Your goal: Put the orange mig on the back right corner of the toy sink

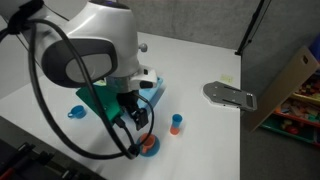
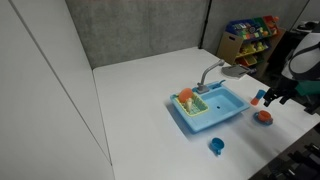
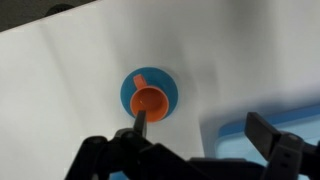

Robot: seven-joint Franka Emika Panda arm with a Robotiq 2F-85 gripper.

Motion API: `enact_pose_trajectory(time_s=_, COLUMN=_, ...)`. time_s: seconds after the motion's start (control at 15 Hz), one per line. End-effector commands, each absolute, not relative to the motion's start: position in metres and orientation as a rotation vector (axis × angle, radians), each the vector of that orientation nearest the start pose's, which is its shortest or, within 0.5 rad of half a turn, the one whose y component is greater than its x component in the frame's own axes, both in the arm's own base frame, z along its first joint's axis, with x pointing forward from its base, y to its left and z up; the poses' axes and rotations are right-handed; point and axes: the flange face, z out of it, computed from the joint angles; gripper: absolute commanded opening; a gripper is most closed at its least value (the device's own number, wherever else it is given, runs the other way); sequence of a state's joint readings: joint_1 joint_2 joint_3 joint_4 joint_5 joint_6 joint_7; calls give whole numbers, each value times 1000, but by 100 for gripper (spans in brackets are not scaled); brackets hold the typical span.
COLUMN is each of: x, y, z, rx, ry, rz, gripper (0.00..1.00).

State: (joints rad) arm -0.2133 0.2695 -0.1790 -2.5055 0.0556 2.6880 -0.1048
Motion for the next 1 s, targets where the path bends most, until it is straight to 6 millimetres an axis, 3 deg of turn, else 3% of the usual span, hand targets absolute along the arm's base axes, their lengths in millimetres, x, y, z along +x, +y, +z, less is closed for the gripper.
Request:
enact_pose_trajectory(time_s=0.0, x=438, y=-187, z=163, rx=-3102, ry=520, rz=122, gripper=100)
enact_pose_trajectory(time_s=0.4, x=448, y=-203, z=132, rx=-3111, ry=530, rz=152, gripper=100)
enact_pose_trajectory(time_s=0.93, x=443, y=-221, z=88, rx=-3121, ry=546, rz=125, gripper=100)
